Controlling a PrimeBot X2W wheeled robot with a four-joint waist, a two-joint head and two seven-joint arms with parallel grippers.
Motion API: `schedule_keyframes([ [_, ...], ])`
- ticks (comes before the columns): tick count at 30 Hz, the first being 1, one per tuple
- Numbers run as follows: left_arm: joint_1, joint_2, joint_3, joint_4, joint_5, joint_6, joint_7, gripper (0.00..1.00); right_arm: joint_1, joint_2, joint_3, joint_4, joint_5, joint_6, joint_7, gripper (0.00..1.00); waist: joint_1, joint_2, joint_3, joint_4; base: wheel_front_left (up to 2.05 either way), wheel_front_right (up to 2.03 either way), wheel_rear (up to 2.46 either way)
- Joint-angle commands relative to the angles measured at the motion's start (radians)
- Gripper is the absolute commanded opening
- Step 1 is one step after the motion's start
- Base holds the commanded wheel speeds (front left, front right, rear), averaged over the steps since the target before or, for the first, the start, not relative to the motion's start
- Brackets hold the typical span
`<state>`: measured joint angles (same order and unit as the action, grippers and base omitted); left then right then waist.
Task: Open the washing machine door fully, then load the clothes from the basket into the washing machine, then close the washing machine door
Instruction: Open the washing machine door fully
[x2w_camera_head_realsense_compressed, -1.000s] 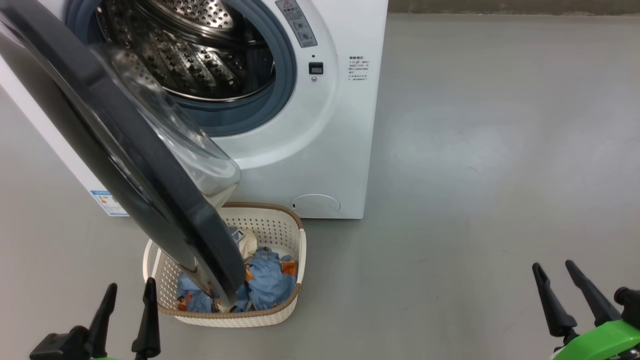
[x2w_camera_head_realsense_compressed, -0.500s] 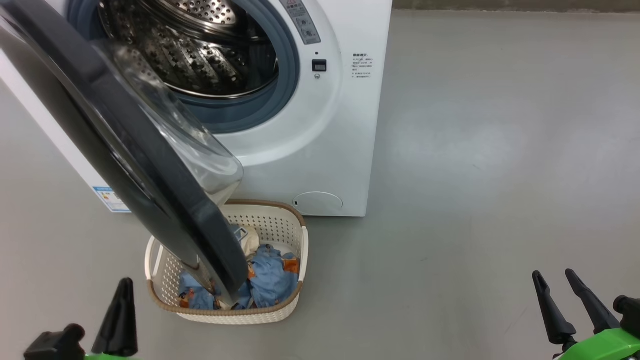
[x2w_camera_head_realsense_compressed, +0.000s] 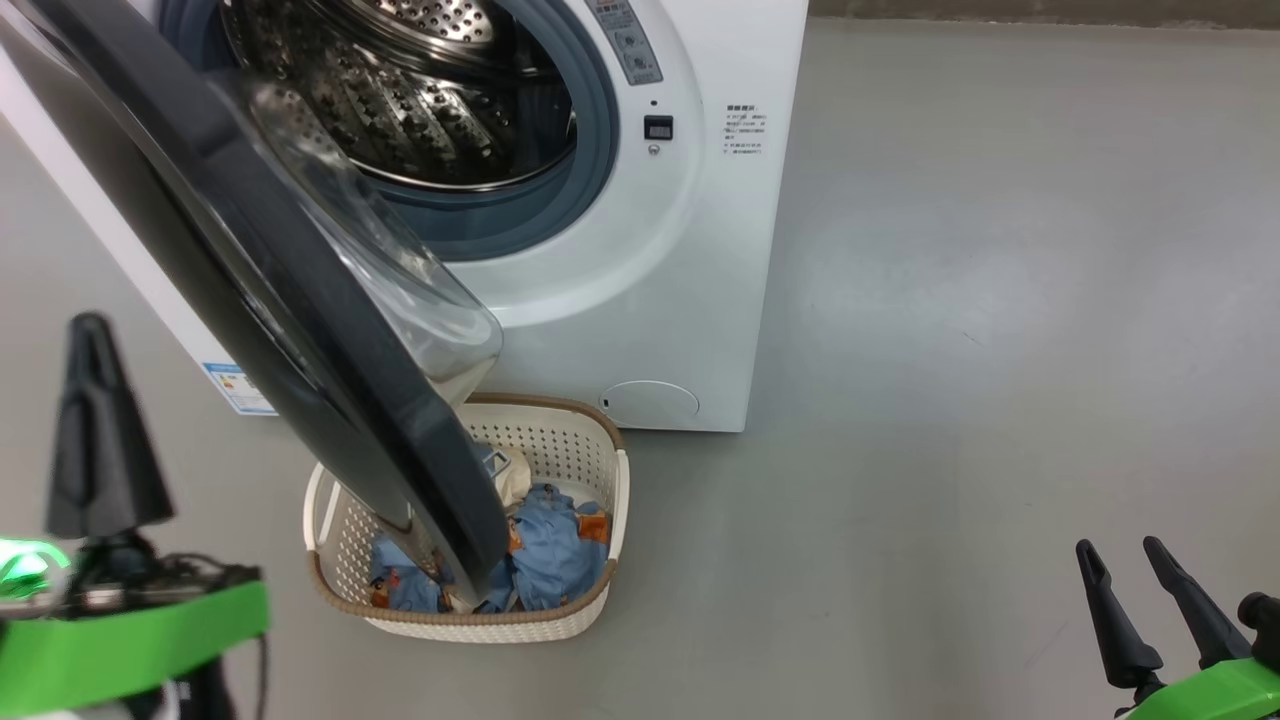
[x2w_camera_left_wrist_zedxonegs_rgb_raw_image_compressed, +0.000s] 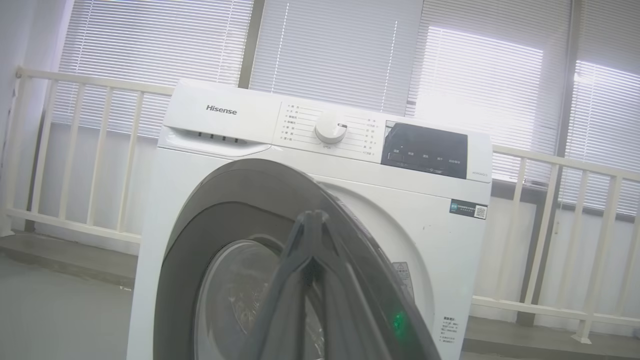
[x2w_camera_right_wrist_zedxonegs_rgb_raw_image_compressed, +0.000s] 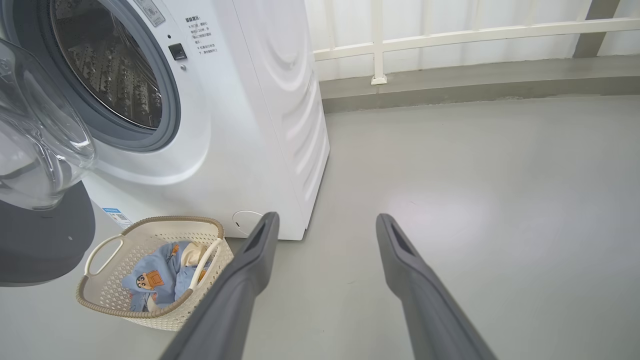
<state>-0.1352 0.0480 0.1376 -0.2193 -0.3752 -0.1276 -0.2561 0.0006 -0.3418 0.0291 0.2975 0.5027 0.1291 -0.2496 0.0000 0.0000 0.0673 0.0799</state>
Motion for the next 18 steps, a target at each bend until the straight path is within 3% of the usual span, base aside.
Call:
schedule_keyframes([
  [1, -0.031, 0.011, -0.018, -0.085, 0.014, 0.004, -0.006, 0.00, 0.003, -0.017, 0.014, -0.026, -0.007, 0.002, -0.012, 1.00, 0.0000, 0.0000, 0.000, -0.002, 0.00, 0.00, 0.00],
  [9, -0.001, 0.004, -0.280, -0.195, 0.030, 0.013, 0.045, 0.00, 0.000, -0.007, 0.016, -0.034, -0.016, 0.002, -0.012, 1.00, 0.0000, 0.0000, 0.006, -0.007, 0.00, 0.00, 0.00],
  [13, 0.009, 0.003, -0.395, -0.125, -0.013, 0.024, 0.053, 0.00, -0.003, -0.001, 0.021, -0.034, -0.017, 0.002, -0.012, 1.00, 0.0000, 0.0000, 0.009, -0.011, 0.00, 0.00, 0.00],
  [18, 0.000, 0.002, -0.461, 0.053, -0.053, 0.031, 0.035, 0.00, -0.008, 0.004, 0.031, -0.036, -0.017, 0.002, -0.012, 1.00, 0.0000, 0.0000, 0.012, -0.020, 0.00, 0.00, 0.00],
])
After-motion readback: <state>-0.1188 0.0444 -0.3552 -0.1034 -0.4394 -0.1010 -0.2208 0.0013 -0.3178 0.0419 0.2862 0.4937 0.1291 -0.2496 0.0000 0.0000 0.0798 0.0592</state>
